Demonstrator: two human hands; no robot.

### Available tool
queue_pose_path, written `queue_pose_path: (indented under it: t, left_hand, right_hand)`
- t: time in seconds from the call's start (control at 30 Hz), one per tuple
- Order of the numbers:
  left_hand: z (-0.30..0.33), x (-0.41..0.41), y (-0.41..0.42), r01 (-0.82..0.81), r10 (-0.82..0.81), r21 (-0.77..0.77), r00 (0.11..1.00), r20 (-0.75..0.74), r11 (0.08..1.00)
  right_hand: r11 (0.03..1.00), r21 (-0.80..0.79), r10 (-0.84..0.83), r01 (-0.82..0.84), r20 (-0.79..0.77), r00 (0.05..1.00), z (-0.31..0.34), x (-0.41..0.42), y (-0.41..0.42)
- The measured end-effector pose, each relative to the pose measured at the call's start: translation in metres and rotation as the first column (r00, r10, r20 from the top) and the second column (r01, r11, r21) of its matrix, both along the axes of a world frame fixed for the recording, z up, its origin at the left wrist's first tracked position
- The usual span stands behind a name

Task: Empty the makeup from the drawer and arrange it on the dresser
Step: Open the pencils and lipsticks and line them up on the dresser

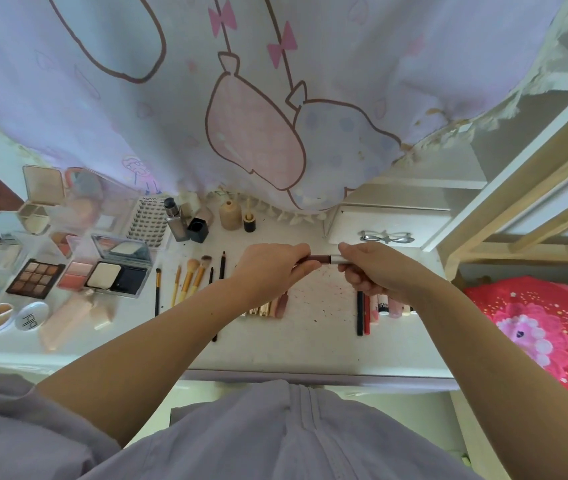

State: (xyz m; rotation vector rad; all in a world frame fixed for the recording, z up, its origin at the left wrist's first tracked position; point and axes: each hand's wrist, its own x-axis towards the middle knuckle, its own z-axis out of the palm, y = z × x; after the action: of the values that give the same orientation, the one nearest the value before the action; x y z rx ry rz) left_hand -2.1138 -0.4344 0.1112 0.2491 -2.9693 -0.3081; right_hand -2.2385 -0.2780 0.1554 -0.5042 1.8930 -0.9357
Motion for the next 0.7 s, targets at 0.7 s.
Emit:
queue_pose_path:
  t: [0.7]
  left_hand:
    - [0.010,0.000,-0.008,0.018,-0.016,-0.040,0.998,0.053,0.999]
  right_hand:
    - [0.999,0.023,0.023,-0.024,0.037,0.999,0.006,-0.005,-0.001]
